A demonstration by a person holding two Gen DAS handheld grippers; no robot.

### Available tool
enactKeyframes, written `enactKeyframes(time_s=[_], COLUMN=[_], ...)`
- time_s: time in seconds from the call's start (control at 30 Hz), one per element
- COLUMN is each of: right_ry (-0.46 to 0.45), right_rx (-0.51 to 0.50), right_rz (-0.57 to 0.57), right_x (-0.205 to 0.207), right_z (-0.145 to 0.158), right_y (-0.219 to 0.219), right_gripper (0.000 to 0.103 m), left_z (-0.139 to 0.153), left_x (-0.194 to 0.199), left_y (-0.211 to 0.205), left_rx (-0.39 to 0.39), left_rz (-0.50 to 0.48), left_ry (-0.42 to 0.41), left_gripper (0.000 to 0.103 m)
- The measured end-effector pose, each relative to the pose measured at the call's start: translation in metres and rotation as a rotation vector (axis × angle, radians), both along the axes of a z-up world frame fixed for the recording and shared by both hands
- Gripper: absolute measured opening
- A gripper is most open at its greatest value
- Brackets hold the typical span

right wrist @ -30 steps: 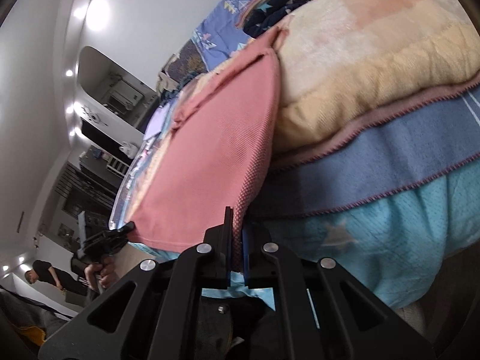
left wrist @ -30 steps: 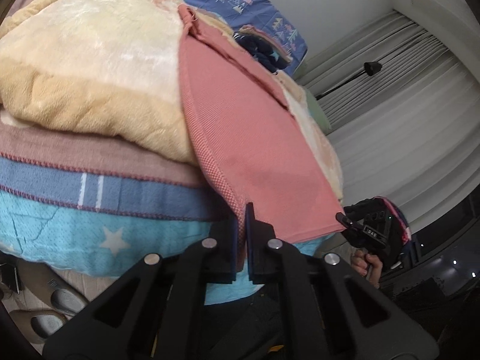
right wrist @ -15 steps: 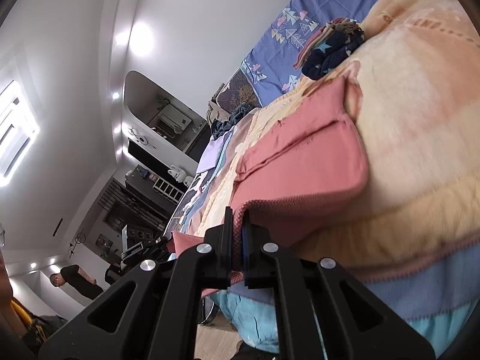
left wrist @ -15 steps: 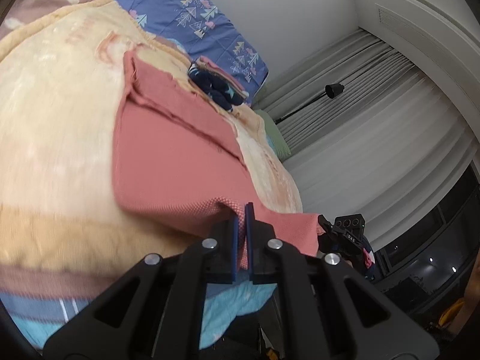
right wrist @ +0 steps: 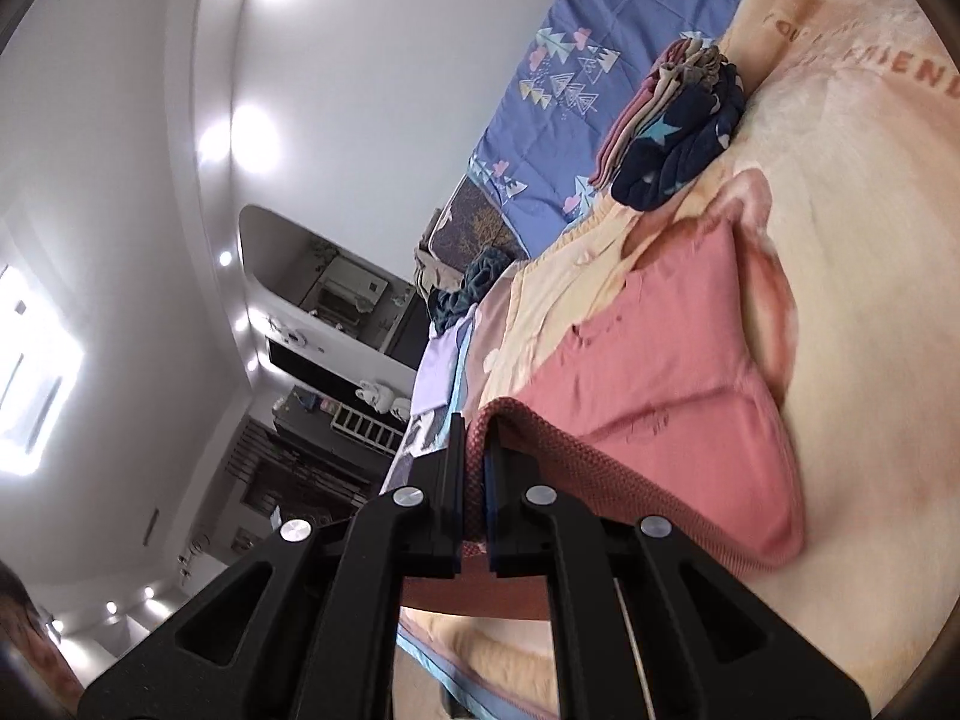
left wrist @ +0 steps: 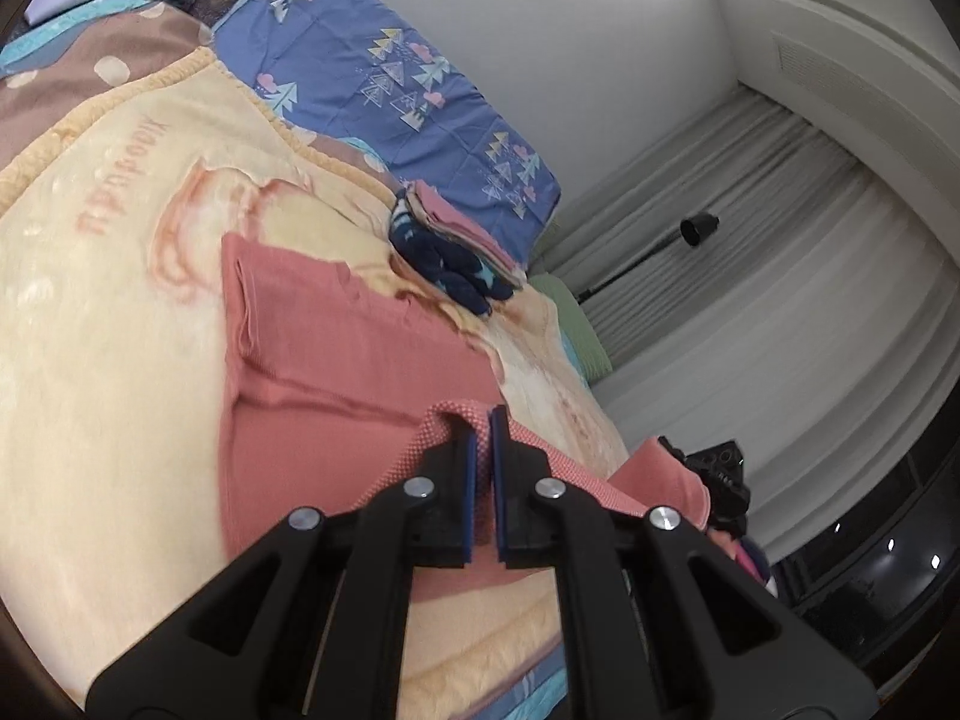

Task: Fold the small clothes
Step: 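Lift the hem and fold it toward the collar with both grippers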

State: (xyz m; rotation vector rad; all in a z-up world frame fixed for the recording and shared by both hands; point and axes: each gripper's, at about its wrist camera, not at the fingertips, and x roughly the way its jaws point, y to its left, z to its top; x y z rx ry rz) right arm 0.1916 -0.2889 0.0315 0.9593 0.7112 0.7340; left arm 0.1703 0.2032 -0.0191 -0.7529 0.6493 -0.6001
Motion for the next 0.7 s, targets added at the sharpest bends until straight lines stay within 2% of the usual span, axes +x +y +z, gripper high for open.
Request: enactKeyframes(time_s=[0.17, 0.27, 0.43, 0.57, 0.6, 0.63, 0.67, 0.7], right_ry=[0.050, 0.100, 0.216, 0.291, 0.311, 0.326, 0.335, 0.346], right_rx=[-0.018, -0.031, -0.073, -0.061, -0.050, -0.034, -0.024, -0.008], right_rz=[-0.035, -0.031, -0.042, -0.073, -0.090, -0.107, -0.121, -0.153], right_x=[0.067, 0.109, 0.178, 0.209, 0.215, 0.218, 0.220, 0.221], right_z=[-0.001, -0.011, -0.047, -0.078, -0.086, -0.094, -0.098, -0.104], right_y=[0.004, 0.011, 0.025, 0.022, 0.018, 0.014, 0.011, 0.005], right_gripper=[0.005, 0.005, 0.005, 0.008, 0.008, 0.011, 0.014, 0.025], left_z=[0.010, 0.004, -0.033, -0.067, -0.074, -0.081, -0.086, -0.087], left_x=[0.064, 0.109, 0.178, 0.213, 0.219, 0.224, 0.227, 0.227], left_y=[0.008, 0.011, 0.011, 0.016, 0.020, 0.024, 0.030, 0.036], left_rx=[0.017, 0.012, 0.049, 0.059, 0.046, 0.034, 0.021, 0.027], left_rz=[0.048, 0.057, 0.077, 0.111, 0.126, 0.147, 0.169, 0.215], left_ry=[0.026, 0.063, 0.169, 0.247, 0.260, 0.276, 0.281, 0.273], left_gripper=[0.004, 0.004, 0.004, 0.006, 0.011, 0.026, 0.035, 0.059])
